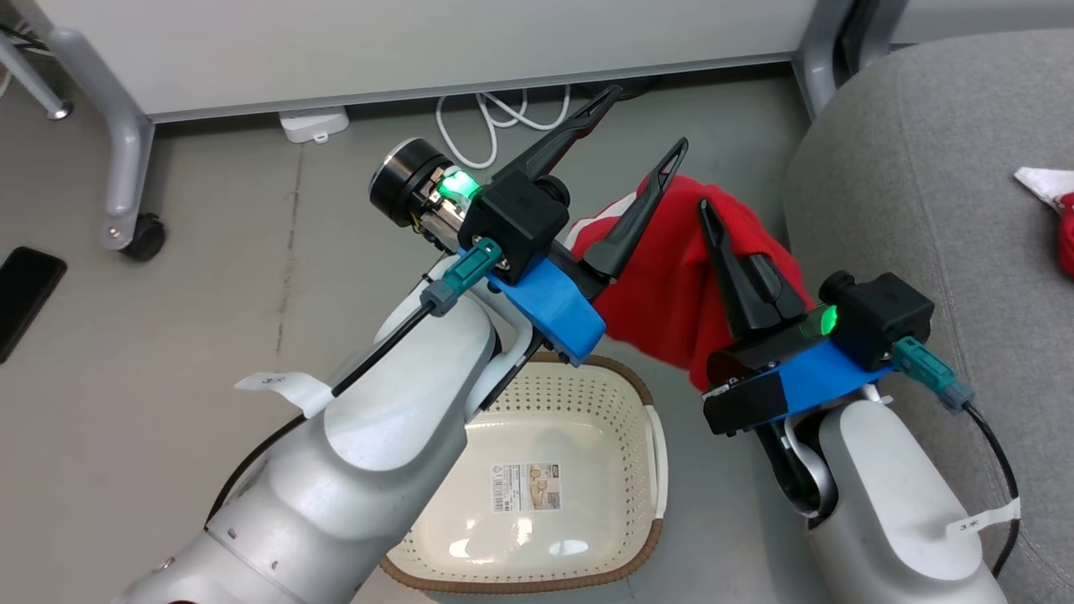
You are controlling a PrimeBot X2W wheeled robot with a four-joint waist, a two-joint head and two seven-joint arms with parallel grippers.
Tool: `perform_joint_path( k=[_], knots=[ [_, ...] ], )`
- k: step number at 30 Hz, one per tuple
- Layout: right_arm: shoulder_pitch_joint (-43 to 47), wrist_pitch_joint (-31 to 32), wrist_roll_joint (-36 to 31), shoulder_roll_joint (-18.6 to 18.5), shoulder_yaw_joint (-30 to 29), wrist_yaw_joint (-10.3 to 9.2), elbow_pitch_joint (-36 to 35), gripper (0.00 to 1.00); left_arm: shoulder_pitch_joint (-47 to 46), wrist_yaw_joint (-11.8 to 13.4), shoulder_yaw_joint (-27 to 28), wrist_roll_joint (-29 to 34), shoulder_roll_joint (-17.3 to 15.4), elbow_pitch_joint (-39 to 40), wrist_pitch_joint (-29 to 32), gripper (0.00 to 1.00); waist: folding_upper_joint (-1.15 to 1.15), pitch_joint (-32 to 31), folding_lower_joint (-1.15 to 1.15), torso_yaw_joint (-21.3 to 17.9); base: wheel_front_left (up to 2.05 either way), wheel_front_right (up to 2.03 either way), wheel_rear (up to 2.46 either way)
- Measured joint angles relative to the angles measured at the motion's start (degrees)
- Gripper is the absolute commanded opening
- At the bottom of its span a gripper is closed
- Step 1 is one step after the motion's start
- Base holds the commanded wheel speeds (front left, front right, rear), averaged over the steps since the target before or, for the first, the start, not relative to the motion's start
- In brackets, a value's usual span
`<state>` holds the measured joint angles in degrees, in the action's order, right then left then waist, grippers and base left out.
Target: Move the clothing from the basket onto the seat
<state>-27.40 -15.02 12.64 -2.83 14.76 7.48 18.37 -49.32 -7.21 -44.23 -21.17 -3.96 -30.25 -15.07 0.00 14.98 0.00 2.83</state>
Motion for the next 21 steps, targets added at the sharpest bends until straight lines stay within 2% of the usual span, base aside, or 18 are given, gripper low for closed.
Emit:
perform_joint_path(
  k=[21],
  knots=[
    [6.1, 0.0, -0.9, 0.0, -8.9, 0.0, -10.1, 0.0, -0.1, 0.0, -2.8, 0.0, -1.7, -1.4, 0.0, 1.0, 0.0, 5.5, 0.0, -13.1, 0.0, 0.0, 0.0]
  ],
)
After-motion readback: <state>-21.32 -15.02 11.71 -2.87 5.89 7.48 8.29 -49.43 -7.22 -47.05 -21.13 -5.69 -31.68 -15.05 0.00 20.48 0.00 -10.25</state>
